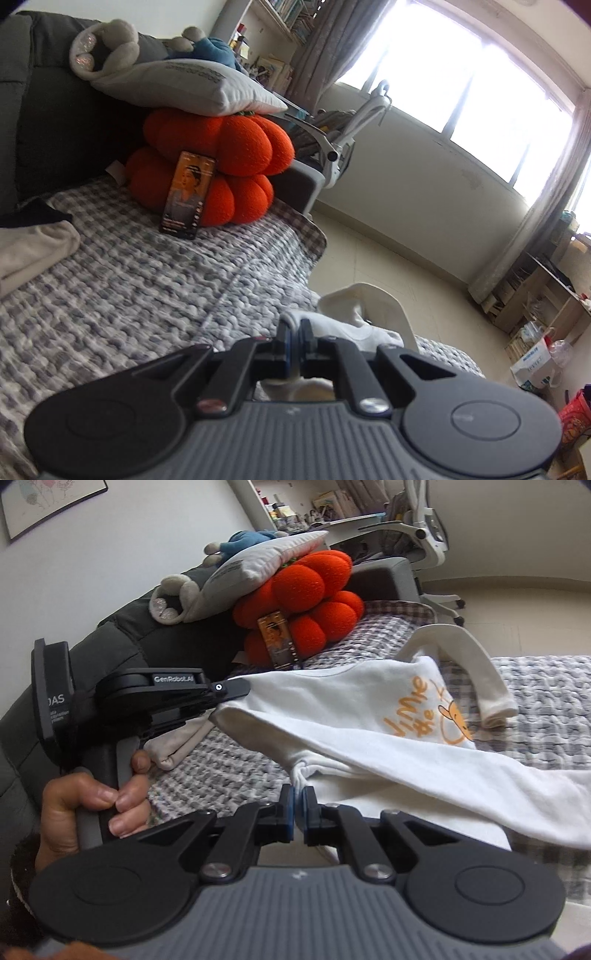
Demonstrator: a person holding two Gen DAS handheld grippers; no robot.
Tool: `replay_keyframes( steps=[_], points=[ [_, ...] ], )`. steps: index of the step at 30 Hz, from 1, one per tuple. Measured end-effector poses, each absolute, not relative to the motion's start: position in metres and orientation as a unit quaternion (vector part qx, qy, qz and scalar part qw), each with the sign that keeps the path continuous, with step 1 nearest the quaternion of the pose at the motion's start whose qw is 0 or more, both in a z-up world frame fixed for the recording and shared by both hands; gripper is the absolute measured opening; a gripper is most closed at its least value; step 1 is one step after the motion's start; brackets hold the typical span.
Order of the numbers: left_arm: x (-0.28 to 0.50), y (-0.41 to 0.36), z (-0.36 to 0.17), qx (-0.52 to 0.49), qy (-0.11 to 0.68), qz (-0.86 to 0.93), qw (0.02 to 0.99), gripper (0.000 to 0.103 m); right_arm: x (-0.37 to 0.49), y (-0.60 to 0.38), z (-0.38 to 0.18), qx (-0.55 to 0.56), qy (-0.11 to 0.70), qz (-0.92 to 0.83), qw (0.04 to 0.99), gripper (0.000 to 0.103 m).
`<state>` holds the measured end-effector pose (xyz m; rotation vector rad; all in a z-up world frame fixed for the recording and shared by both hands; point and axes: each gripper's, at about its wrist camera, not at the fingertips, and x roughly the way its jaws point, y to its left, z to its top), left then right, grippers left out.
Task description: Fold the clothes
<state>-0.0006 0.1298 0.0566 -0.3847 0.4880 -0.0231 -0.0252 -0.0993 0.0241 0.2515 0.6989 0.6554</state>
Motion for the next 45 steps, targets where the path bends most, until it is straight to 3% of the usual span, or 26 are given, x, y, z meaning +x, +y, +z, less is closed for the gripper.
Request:
replay_keyframes(
  steps=[13, 26, 29, 32, 35, 45],
  points=[
    [0.006, 0.185, 0.041, -0.195, 0.248, 0.075, 0.946, 0.004, -0.014, -0.027, -0.001, 0.108, 0.375, 0.379, 0.839, 0.005],
    [0.042, 0.204, -0.01, -0.208, 0.316, 0.123, 0.917, 0.004, 0.016, -0.007, -0.038, 0.118, 0.426, 0.379, 0.813, 0.006],
    [0.052, 0.205, -0.018, -0.214, 0.33, 0.133, 0.91, 0.004, 0.02, -0.012, -0.037, 0.136, 0.431, 0.375, 0.809, 0.017],
    [0.058, 0.208, -0.023, -0.222, 0.34, 0.14, 0.903, 0.004, 0.026, -0.023, -0.028, 0.145, 0.425, 0.371, 0.813, 0.019],
    [0.066, 0.21, -0.029, -0.23, 0.35, 0.15, 0.896, 0.004, 0.036, -0.038, -0.019, 0.164, 0.417, 0.359, 0.819, 0.047],
    [0.077, 0.214, -0.032, -0.268, 0.345, 0.163, 0.885, 0.004, 0.107, -0.102, -0.018, 0.244, 0.404, 0.244, 0.847, 0.047]
  ],
)
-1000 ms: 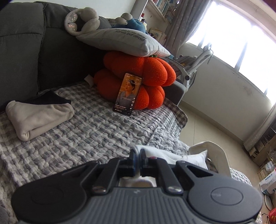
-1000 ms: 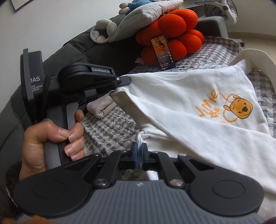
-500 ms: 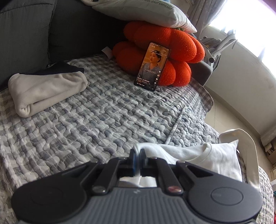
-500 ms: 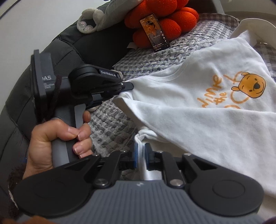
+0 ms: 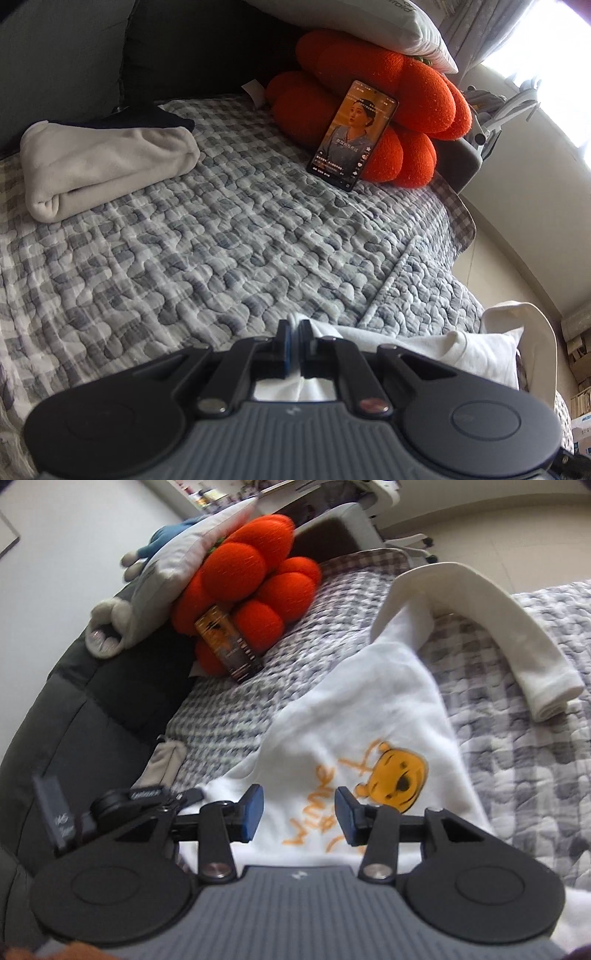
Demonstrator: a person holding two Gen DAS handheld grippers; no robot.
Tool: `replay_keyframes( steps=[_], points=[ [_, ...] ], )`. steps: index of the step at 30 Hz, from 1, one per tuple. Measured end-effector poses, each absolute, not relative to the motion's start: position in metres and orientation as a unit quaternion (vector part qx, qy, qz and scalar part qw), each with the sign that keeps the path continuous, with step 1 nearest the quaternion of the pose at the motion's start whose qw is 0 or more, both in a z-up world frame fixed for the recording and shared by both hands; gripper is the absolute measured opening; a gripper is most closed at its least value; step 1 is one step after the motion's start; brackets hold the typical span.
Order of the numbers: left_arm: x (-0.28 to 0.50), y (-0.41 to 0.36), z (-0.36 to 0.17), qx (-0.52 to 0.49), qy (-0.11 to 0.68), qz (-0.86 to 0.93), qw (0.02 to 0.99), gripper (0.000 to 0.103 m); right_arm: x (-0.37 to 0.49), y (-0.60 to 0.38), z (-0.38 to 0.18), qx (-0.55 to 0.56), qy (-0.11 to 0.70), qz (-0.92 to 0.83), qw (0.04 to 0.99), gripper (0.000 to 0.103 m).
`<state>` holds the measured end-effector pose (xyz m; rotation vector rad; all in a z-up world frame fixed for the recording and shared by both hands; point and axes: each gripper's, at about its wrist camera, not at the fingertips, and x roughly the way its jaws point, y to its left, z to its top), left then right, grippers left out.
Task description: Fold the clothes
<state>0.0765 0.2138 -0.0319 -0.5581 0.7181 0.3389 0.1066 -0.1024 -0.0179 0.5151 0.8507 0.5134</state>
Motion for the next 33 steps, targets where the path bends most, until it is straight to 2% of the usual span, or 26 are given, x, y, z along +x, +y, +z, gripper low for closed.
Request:
replay_keyframes(
  steps=[6, 21, 25, 28, 29, 33],
  points=[
    [0.084, 0.215, -0.033, -0.28, 0.346, 0.167, 0.88, 0.004, 0.154, -0.135, -0.033, 0.306, 0.383, 0.193, 0.85, 0.047],
    [0.101, 0.209, -0.033, -0.275, 0.346, 0.166, 0.881, 0.004, 0.231, -0.142, -0.068, 0.356, 0.374, 0.135, 0.846, 0.047],
    [0.102, 0.208, -0.033, -0.276, 0.343, 0.168, 0.882, 0.004, 0.238, -0.136, -0.07, 0.348, 0.365, 0.129, 0.854, 0.035],
    [0.101, 0.207, -0.032, -0.277, 0.34, 0.169, 0.882, 0.004, 0.239, -0.131, -0.07, 0.33, 0.363, 0.126, 0.862, 0.023],
    [0.101, 0.207, -0.032, -0.275, 0.34, 0.17, 0.883, 0.004, 0.239, -0.129, -0.07, 0.324, 0.362, 0.124, 0.865, 0.016],
    [0.102, 0.204, -0.031, -0.265, 0.34, 0.169, 0.886, 0.004, 0.23, -0.127, -0.062, 0.304, 0.339, 0.091, 0.886, 0.013]
  ],
)
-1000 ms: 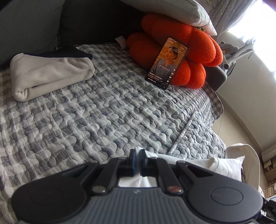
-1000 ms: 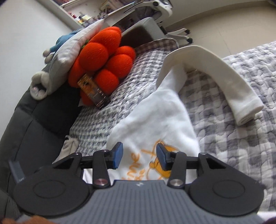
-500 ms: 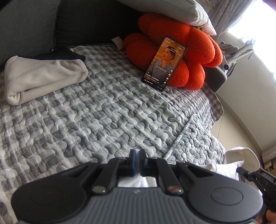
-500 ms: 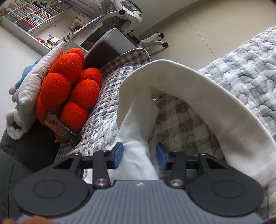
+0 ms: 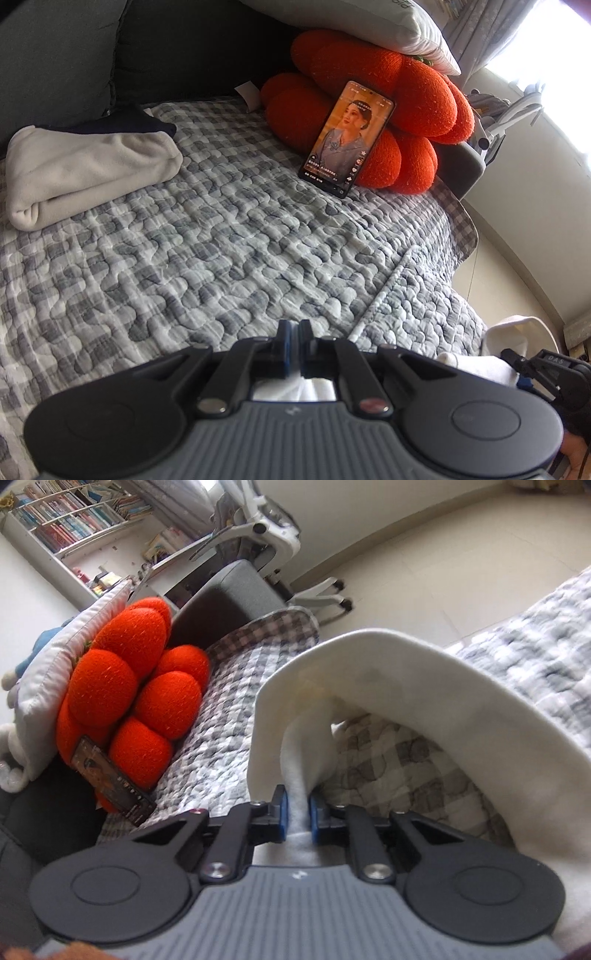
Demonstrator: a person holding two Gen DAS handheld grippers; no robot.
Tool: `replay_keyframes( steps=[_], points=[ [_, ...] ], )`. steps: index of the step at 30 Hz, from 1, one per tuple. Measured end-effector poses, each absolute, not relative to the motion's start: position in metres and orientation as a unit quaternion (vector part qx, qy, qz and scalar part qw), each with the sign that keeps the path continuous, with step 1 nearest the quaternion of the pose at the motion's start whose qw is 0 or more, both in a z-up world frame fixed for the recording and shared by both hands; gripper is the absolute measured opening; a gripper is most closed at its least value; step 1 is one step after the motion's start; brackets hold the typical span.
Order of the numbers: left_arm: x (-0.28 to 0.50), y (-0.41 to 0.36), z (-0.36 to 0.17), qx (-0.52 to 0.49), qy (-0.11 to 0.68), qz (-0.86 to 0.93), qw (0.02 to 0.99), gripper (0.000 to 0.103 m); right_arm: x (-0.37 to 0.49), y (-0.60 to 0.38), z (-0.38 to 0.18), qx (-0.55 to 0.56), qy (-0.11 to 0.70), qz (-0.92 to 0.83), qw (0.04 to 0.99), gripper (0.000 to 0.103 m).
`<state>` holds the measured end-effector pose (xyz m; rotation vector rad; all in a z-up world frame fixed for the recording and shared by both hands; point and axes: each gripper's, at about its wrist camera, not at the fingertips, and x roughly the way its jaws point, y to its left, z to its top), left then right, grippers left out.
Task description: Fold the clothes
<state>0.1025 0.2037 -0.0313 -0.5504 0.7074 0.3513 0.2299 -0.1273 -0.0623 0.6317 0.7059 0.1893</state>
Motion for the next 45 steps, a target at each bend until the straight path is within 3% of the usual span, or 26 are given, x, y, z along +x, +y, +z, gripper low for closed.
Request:
replay_keyframes(
  steps=[18, 29, 35, 45],
  points=[
    [0.09, 0.139, 0.004, -0.206, 0.261, 0.066, 0.941, 0.004, 0.112, -0.2, 0.008, 0.269, 0.158, -0.07, 0.947, 0.012],
    [0.037, 0.088, 0.063, -0.131, 0.143, 0.028, 0.981, 0.004, 0.039, -0.22, 0.047, 0.277, 0.049, -0.113, 0.953, 0.012],
    [-0.002, 0.069, 0.108, -0.079, 0.058, 0.025, 0.995, 0.004, -0.002, -0.219, 0.073, 0.227, -0.027, -0.11, 0.967, 0.012],
    [0.011, 0.037, 0.162, -0.031, 0.011, 0.009, 0.999, 0.004, -0.022, -0.242, 0.095, 0.224, -0.072, -0.115, 0.965, 0.012]
  ],
)
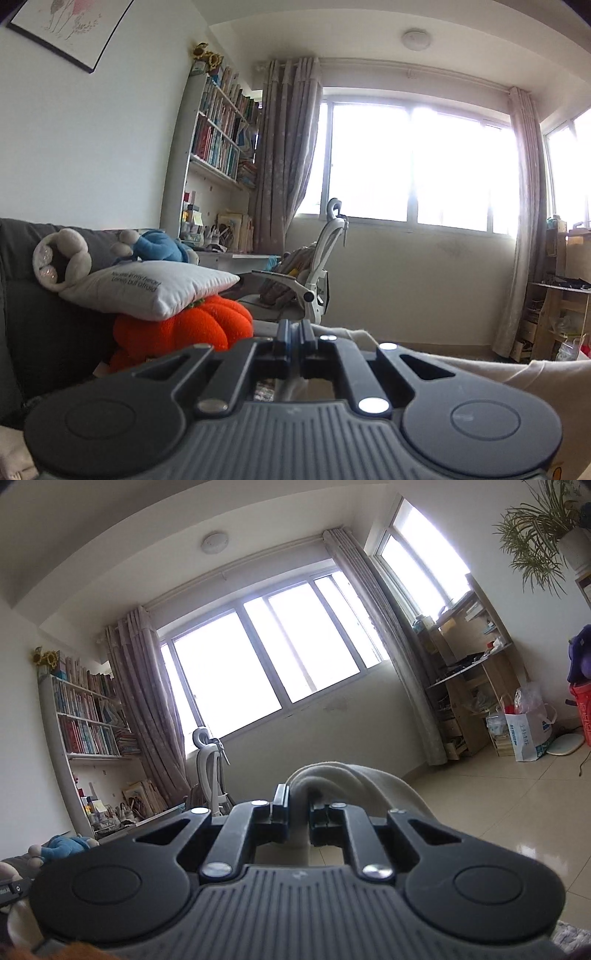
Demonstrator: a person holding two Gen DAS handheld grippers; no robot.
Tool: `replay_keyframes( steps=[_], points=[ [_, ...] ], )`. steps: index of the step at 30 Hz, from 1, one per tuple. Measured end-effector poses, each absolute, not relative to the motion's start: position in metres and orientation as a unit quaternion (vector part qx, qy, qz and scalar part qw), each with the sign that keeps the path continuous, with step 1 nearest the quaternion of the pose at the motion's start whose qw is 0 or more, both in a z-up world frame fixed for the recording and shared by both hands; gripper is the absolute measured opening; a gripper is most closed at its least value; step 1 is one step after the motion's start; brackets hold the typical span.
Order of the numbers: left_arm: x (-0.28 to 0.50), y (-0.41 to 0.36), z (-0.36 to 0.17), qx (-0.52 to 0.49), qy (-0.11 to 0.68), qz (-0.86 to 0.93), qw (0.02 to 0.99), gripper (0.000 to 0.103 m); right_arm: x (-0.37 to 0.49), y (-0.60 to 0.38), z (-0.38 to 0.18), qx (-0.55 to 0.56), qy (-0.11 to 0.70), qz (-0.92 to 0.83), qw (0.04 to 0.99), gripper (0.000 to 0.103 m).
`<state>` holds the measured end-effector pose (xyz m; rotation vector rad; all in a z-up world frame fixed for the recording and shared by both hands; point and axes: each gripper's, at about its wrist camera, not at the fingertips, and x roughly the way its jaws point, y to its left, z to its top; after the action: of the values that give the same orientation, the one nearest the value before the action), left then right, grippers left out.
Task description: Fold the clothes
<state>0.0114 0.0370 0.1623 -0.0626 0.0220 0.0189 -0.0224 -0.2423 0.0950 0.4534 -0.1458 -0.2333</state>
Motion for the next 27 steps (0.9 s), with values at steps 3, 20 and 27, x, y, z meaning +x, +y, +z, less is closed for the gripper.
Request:
replay_keyframes(
  steps=[3, 20, 27],
  points=[
    [0.033, 0.025, 0.156, -0.012, 0.017, 0.008, 1.0, 0.004, -0.007, -0.249, 0.084, 0.226, -0.056, -0.125, 0.965, 0.012],
    [0.182, -0.021, 0.042, 0.042, 0.133, 0.009, 0.99, 0.004, 0.118, -0.268, 0.0, 0.168, 0.072, -0.17, 0.968, 0.012],
    [0.218, -0.028, -0.005, 0.044, 0.174, 0.015, 0.984, 0.004, 0.15, -0.266, -0.036, 0.139, 0.113, -0.172, 0.969, 0.012]
  ],
)
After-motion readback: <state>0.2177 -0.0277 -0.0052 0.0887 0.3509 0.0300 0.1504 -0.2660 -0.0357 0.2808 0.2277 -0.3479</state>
